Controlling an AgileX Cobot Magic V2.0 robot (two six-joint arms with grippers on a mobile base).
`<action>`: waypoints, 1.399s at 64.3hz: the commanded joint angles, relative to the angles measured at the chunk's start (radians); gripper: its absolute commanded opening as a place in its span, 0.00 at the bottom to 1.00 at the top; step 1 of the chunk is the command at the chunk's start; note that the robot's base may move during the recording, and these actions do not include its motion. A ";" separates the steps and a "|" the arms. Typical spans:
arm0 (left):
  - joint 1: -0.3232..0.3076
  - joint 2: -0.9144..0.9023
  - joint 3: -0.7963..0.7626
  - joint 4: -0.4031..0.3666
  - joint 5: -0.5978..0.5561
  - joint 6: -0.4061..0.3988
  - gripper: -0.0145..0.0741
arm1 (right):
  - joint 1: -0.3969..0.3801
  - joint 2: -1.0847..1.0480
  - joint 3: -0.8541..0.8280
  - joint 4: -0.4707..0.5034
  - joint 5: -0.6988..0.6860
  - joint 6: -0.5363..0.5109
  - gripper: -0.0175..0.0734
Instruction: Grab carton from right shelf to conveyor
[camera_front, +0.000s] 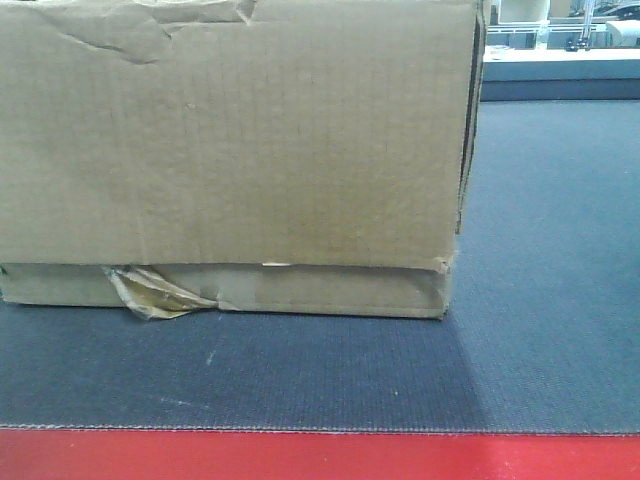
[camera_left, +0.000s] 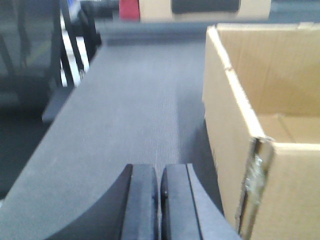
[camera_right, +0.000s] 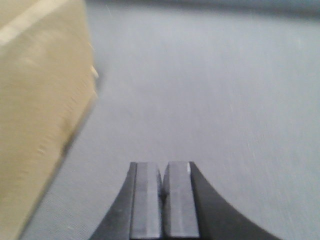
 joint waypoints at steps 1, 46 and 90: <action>0.004 -0.073 0.029 -0.005 -0.027 0.001 0.19 | -0.006 -0.106 0.049 -0.006 -0.061 -0.001 0.10; 0.004 -0.155 0.041 0.022 -0.037 0.001 0.19 | -0.006 -0.285 0.075 -0.008 -0.052 -0.001 0.10; 0.006 -0.428 0.319 -0.108 -0.134 0.030 0.19 | -0.006 -0.285 0.075 -0.008 -0.056 -0.001 0.10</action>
